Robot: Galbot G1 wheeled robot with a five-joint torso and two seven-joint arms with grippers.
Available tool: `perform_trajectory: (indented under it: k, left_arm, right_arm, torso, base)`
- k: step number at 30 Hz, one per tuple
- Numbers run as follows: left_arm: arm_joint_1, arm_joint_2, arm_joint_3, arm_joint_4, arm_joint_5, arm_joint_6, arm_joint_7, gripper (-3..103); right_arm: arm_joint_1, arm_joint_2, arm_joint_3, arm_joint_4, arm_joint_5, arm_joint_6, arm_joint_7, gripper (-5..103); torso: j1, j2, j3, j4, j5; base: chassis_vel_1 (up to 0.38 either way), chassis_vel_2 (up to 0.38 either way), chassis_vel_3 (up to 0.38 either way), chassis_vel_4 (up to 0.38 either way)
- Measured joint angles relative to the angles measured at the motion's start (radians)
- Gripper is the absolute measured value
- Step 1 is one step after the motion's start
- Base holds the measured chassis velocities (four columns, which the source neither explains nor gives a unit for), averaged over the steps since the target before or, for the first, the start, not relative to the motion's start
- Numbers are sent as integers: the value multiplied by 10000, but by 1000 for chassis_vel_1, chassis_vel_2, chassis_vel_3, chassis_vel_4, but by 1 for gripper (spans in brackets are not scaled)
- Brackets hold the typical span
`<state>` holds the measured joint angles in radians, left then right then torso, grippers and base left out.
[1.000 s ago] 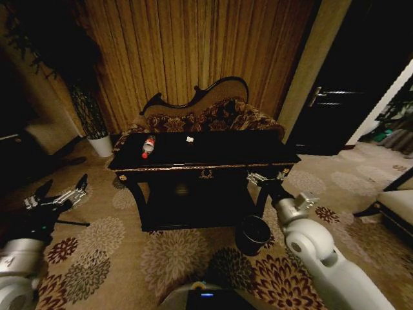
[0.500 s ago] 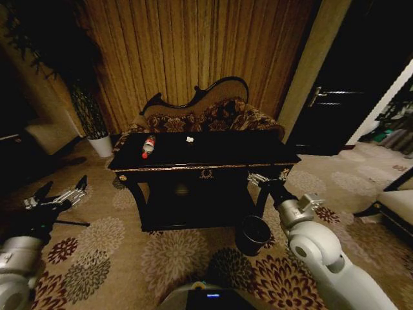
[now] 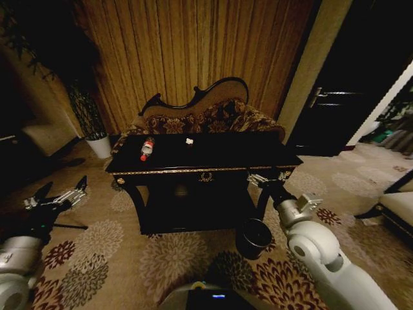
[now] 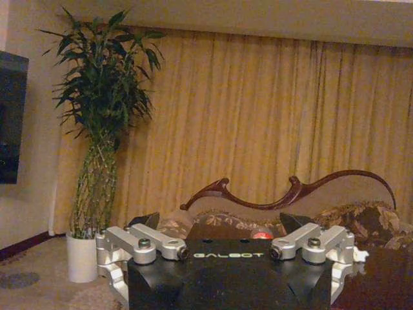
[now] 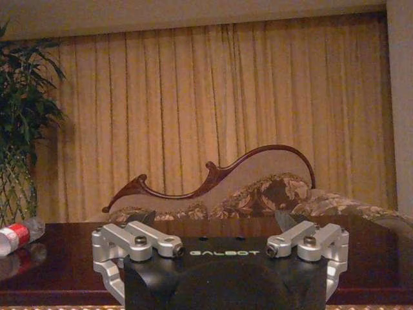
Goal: Move to the front of the table and place the trash on the table into the trash bin.
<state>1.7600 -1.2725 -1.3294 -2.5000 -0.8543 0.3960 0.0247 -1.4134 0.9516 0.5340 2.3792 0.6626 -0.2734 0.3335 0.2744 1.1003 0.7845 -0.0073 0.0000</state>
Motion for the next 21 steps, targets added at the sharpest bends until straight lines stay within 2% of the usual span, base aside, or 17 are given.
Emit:
perform_trajectory:
  k: [21]
  left_arm:
    - [22,-72,29,0,21,-96,42,100]
  right_arm:
    - [3,-8,-199,95,-23,0,-30,100]
  torso:
    - [1,0,0,1,0]
  base:
    - [-138,138,140,-134]
